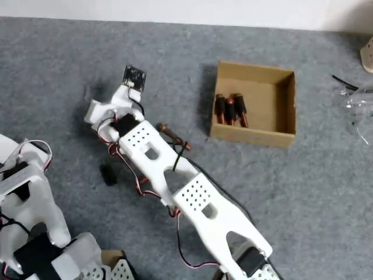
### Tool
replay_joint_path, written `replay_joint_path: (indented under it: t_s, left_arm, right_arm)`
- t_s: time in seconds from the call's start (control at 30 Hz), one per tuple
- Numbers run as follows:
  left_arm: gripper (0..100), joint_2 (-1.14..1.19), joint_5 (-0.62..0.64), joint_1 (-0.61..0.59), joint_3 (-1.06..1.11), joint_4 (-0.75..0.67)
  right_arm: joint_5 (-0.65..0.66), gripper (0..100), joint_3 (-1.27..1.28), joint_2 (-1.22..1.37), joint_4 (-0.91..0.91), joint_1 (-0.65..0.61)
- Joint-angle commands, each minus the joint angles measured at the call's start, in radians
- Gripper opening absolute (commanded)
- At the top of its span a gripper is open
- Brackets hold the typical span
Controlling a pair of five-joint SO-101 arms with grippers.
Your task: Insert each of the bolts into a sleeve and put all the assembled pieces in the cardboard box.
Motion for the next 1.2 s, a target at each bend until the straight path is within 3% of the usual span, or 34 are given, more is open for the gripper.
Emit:
replay_joint_path:
  t_s: [0.0,0.4,0.6,1.17]
  left_arm:
    - [1,-0.042,0.005,0.012,-0.004,-0.018]
    - [1,-0.042,0.005,0.015,-0.005,-0.018]
    - [1,-0.042,0.005,0.015,-0.005,-0.018]
    - [1,-0.042,0.005,0.016,-0.005,-0.018]
  right_arm:
    - [-0.015,25.5,-0.005,-0.018,0.054,0.013]
    - [-0.018,25.5,0.002,-0.016,0.119,0.048]
    - [-0.127,25.5,0.002,-0.016,0.199,0.045]
    - [-0.129,25.5,-0.005,0.018,0.226,0.028]
